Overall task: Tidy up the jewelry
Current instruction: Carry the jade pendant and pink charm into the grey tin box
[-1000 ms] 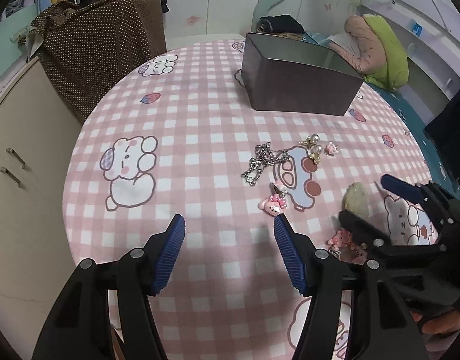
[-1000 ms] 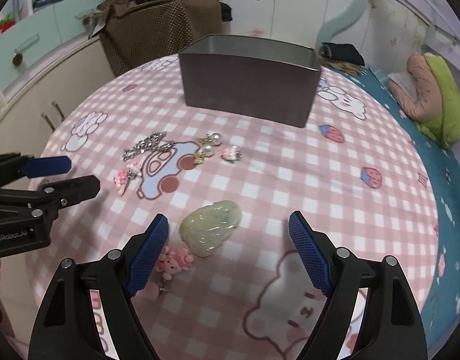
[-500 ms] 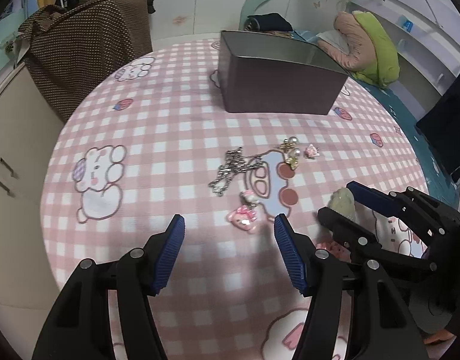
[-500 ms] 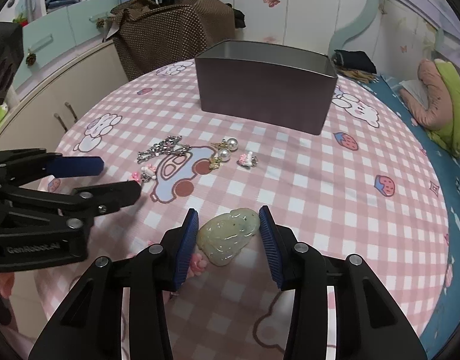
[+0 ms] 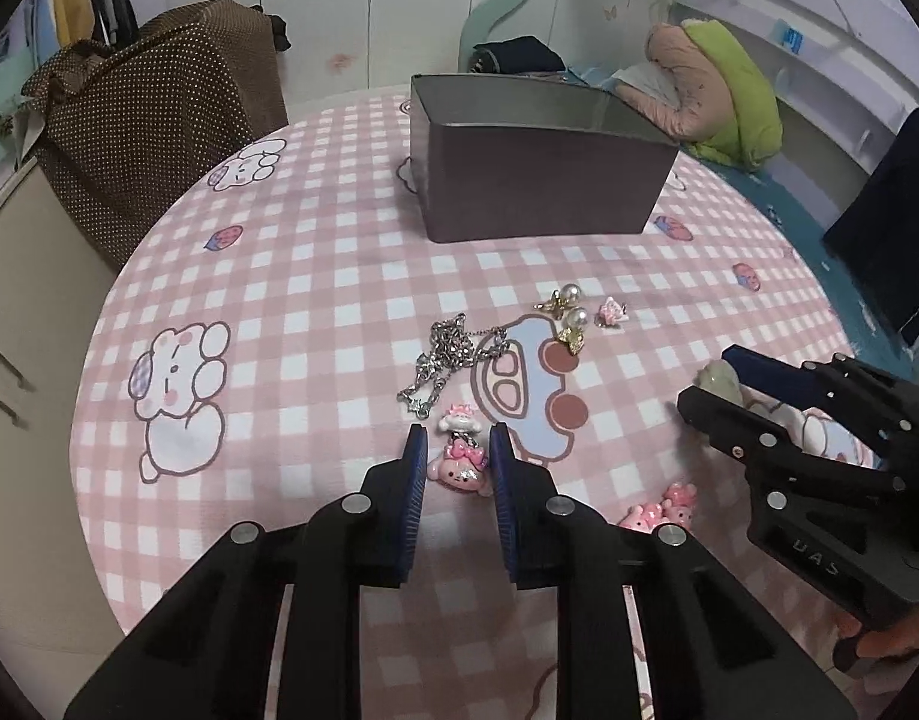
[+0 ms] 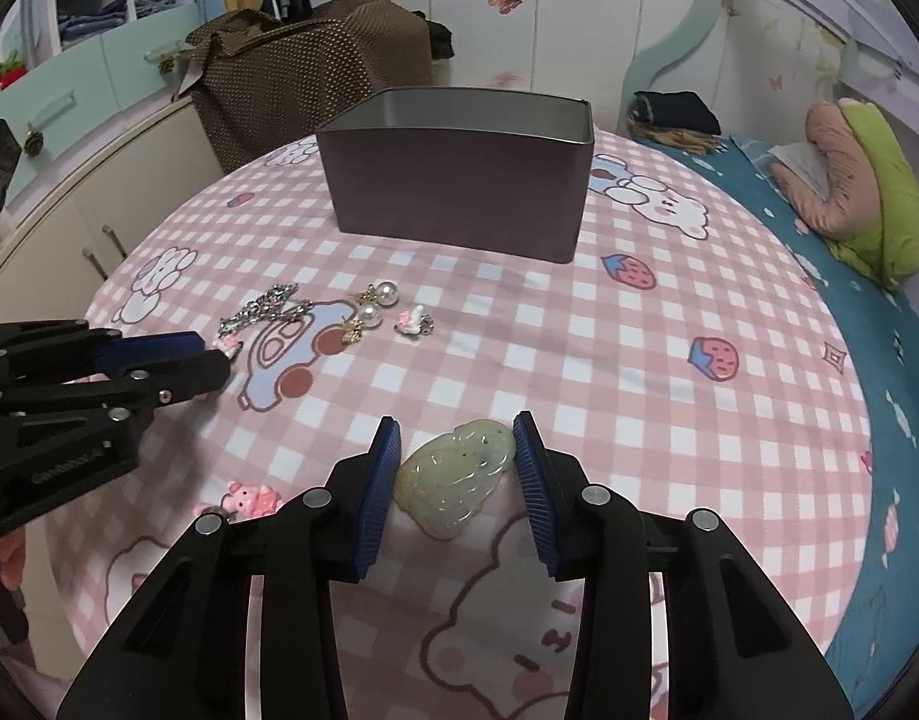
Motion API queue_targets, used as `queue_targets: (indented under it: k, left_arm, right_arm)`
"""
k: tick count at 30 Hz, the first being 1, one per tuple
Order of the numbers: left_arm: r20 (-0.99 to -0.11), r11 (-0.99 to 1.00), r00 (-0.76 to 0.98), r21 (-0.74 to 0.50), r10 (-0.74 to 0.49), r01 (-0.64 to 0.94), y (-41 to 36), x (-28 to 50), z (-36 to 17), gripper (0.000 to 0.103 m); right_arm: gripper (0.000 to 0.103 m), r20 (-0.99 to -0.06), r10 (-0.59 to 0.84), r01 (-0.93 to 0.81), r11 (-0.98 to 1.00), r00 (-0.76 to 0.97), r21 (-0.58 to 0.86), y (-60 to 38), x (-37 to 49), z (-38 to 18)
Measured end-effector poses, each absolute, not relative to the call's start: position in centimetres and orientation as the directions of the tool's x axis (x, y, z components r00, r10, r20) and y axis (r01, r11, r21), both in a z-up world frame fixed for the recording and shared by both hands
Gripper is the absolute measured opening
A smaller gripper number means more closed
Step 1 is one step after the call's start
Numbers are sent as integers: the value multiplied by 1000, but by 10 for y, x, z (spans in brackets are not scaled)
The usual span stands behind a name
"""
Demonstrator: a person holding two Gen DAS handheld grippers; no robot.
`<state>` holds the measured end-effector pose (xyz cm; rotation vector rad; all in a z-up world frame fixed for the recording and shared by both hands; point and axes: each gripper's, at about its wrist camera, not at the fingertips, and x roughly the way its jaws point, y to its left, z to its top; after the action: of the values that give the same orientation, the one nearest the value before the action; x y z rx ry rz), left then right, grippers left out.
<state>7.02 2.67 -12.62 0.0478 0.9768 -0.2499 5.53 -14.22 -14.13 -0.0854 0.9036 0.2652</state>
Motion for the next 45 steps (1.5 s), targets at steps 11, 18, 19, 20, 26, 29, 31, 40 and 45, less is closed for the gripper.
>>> queue_targets:
  k: [11, 18, 19, 20, 26, 29, 31, 40, 45]
  left_arm:
    - [-803, 967, 557, -88, -211, 240, 24, 69, -111, 19]
    - [-796, 968, 566, -93, -213, 234, 27, 67, -105, 19]
    - [-797, 968, 565, -97, -215, 232, 28, 66, -105, 19]
    - [-797, 968, 564, -100, -217, 231, 29, 66, -104, 19]
    - [-792, 969, 570, -108, -219, 221, 34, 63, -101, 19]
    - [-788, 970, 577, -105, -215, 219, 36, 61, -99, 19]
    - [-789, 971, 576, -102, -212, 217, 37, 61, -99, 19]
    - [-792, 970, 571, -113, -218, 214, 37, 61, -100, 19]
    - [-785, 969, 578, -112, -223, 221, 35, 63, -97, 19]
  right_arm:
    - [15, -765, 184, -264, 964, 617, 18, -145, 63, -129]
    - [46, -786, 137, -211, 977, 603, 9, -153, 65, -132]
    - [80, -787, 125, -192, 981, 604, 9, -156, 66, -133]
    - [83, -782, 113, -171, 985, 614, 8, -159, 66, -133]
    - [83, -770, 192, -231, 971, 608, 60, -156, 58, -133]
    - [58, -787, 193, -268, 963, 586, 36, -143, 53, -144]
    - [38, -774, 207, -286, 958, 599, 35, -141, 48, -147]
    - [28, -777, 219, -304, 952, 590, 37, -139, 47, -143]
    - [28, -768, 211, -296, 955, 605, 29, -142, 51, -137]
